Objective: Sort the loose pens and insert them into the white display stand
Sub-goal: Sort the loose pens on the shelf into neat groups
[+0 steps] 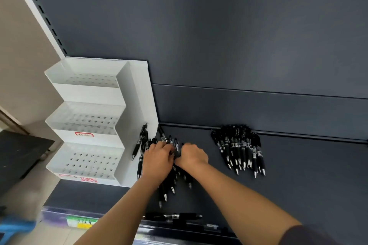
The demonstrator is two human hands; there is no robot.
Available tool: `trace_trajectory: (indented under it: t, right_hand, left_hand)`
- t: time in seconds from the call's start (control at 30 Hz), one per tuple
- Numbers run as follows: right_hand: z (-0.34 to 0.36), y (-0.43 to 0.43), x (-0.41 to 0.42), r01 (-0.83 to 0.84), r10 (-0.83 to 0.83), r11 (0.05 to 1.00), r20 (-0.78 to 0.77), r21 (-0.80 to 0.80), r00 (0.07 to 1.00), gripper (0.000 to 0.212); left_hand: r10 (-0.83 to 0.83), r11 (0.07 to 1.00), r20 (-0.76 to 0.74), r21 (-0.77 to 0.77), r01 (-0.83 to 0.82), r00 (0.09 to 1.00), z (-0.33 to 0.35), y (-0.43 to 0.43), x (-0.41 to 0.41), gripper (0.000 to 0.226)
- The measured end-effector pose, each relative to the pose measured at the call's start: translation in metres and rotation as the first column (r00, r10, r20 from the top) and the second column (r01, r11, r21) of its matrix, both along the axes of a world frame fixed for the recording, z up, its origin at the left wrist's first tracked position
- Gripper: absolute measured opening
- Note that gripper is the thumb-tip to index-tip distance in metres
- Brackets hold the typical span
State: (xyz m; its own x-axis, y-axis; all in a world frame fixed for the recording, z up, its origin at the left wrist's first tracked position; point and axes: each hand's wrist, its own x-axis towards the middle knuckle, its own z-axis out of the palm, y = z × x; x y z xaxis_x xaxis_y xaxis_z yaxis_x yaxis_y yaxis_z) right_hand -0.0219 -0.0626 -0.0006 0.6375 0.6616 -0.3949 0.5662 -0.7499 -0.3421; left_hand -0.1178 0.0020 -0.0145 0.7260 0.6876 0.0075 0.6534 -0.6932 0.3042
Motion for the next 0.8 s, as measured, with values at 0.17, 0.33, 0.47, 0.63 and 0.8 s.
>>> trace_trajectory:
  t: [0.17, 0.33, 0.47, 0.63, 0.8]
  right_hand:
    - [0.005, 0.010, 0.002, -0.037, 0.040, 0.994, 0.034, -0.098, 0.999, 0.013]
    - [0.003, 0.006, 0.006, -0.064, 0.073, 0.991, 0.074, -0.116, 0.995, 0.010]
    - [0.004, 0.004, 0.010, -0.082, 0.090, 0.987, 0.053, -0.141, 0.995, 0.016]
    - [0.002, 0.000, 0.014, -0.059, 0.063, 0.992, 0.028, -0.107, 0.998, 0.014]
    - [0.002, -0.008, 0.026, -0.002, 0.002, 0.999, 0.000, -0.037, 1.000, 0.022]
  left_hand:
    - [-0.018, 1.000, -0.045, -0.002, 0.018, 0.999, -0.005, 0.008, 0.003, 0.034]
    - [-0.033, 0.999, -0.078, 0.034, 0.036, 0.996, -0.006, 0.015, 0.011, 0.035]
    - [-0.034, 0.998, -0.115, 0.057, 0.041, 0.993, -0.006, 0.018, 0.017, 0.031]
    - [-0.093, 0.995, -0.125, 0.023, 0.097, 0.988, -0.001, 0.026, 0.021, 0.038]
    - [-0.098, 0.995, -0.127, -0.011, 0.098, 0.987, -0.001, 0.026, 0.018, 0.032]
